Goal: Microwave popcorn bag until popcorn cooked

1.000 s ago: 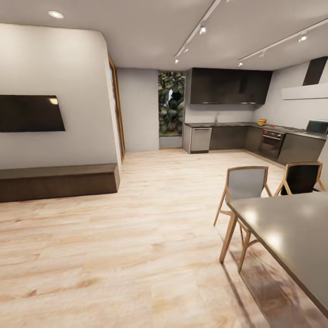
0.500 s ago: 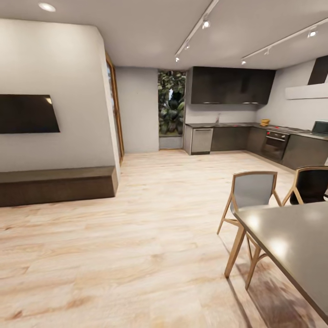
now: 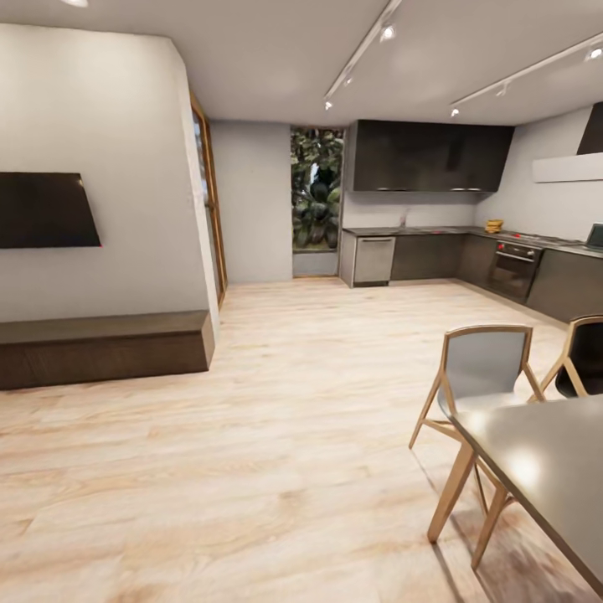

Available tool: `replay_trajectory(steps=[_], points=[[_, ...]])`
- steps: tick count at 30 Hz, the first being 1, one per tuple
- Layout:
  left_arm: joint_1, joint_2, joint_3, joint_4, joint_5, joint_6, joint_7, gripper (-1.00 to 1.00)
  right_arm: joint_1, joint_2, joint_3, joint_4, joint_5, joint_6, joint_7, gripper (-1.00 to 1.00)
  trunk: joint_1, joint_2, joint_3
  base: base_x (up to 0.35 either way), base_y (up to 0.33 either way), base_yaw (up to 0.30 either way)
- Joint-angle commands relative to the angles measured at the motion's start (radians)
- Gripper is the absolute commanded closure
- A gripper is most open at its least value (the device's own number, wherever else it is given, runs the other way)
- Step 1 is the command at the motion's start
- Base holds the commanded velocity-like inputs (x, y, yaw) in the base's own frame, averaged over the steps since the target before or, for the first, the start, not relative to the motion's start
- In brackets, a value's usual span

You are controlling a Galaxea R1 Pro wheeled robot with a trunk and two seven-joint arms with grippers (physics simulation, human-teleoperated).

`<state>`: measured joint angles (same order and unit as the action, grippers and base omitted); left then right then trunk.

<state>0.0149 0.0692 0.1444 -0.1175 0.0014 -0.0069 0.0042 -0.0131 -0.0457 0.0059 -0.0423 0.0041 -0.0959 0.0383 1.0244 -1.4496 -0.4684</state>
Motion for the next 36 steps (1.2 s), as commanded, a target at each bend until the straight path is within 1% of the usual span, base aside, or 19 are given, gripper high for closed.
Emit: replay_trajectory(steps=[1,36], points=[[0.000,0.000,0.004,-0.002,0.000,-0.001,0.000,-1.00,-0.001,0.000,0.000,0.001,0.000,-0.004,0.003,-1.00,0.001,0.000,-0.001,0.338,0.093,0.000],[0.000,-0.002,0.004,-0.001,0.000,-0.001,0.000,-1.00,-0.001,0.000,0.000,0.001,0.000,-0.004,0.003,-1.00,0.001,0.000,-0.001,0.338,0.093,0.000]])
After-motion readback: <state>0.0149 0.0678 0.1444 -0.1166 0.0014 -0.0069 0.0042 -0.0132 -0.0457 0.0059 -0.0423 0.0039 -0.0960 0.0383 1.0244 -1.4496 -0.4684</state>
